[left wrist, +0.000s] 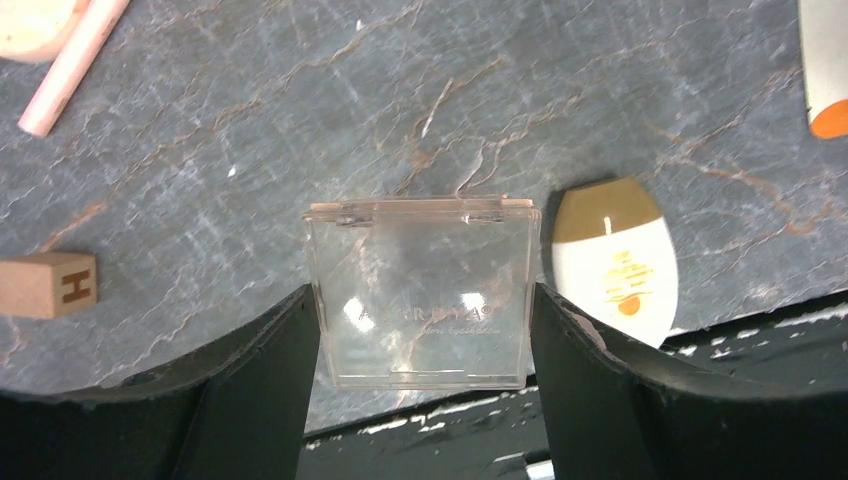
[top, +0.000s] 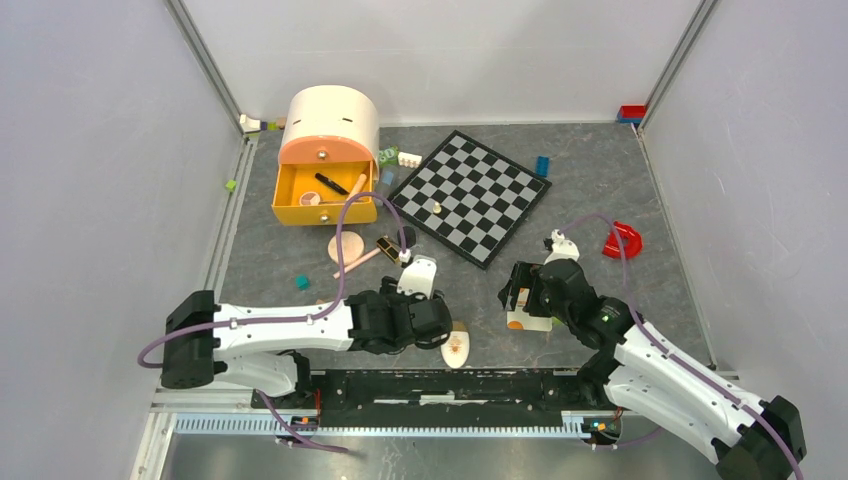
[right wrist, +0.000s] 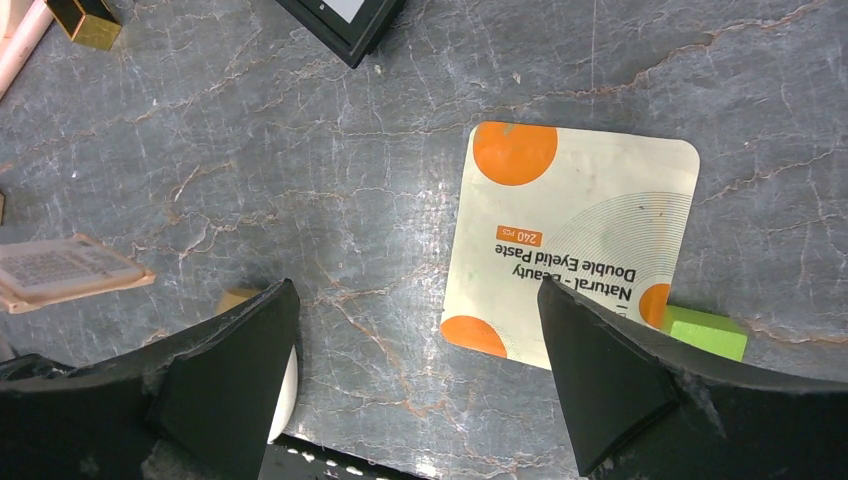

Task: Organize the makeup
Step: Place the makeup at the center of the board.

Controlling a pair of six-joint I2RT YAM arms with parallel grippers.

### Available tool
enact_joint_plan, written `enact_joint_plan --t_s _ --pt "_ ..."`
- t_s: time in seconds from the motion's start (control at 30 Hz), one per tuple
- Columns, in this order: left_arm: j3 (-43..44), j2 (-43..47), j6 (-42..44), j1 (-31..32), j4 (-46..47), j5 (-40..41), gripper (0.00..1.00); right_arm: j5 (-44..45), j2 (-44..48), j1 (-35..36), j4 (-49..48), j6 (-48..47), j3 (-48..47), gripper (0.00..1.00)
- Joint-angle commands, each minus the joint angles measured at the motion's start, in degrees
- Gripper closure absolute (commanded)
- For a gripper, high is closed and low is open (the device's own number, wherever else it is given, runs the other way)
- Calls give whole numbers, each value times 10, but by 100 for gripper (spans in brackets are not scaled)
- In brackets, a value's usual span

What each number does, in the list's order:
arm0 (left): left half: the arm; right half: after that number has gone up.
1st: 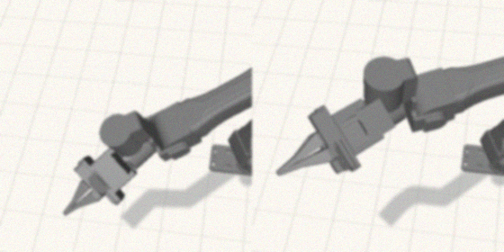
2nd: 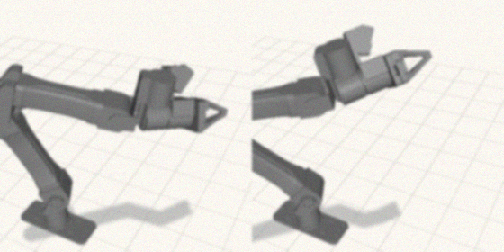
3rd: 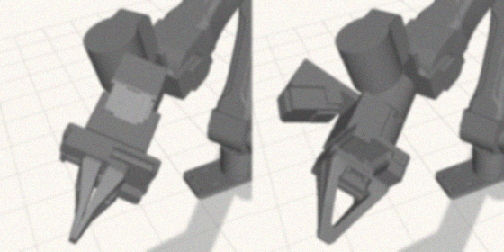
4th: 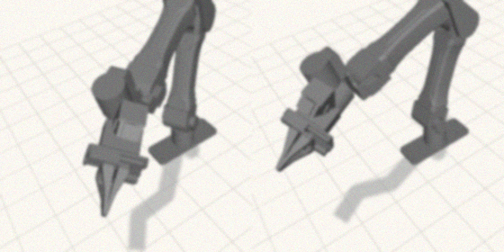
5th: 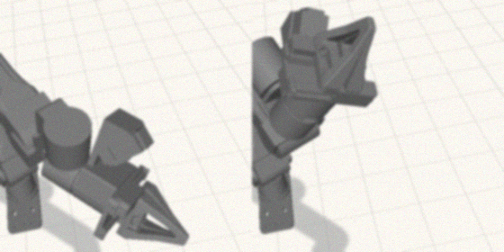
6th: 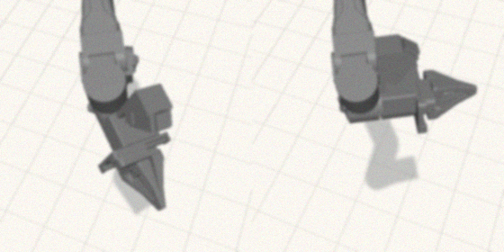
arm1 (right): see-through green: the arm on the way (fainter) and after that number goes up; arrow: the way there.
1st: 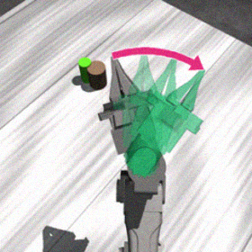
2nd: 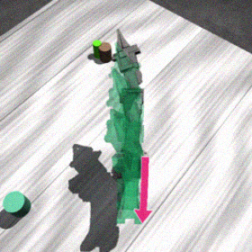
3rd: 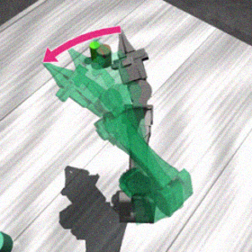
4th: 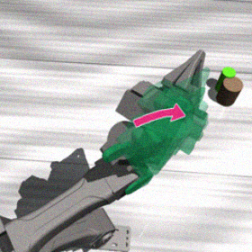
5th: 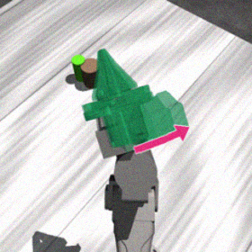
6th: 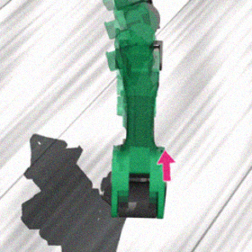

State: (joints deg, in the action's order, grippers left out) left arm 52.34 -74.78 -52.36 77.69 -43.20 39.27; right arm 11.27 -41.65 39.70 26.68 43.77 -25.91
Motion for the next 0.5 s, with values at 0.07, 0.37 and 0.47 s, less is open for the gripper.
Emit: enact_joint_plan --t_s 0.07,0.37,0.47 --pt "25 8 -37 -1 -86 -47 34 19 2 2 -6 -4 -16 3" --pt "33 -55 -15 -11 -87 -82 34 19 5 2 0 -4 -16 3" --pt "32 -68 -5 -16 -76 -82 34 22 10 2 3 -4 -15 3"
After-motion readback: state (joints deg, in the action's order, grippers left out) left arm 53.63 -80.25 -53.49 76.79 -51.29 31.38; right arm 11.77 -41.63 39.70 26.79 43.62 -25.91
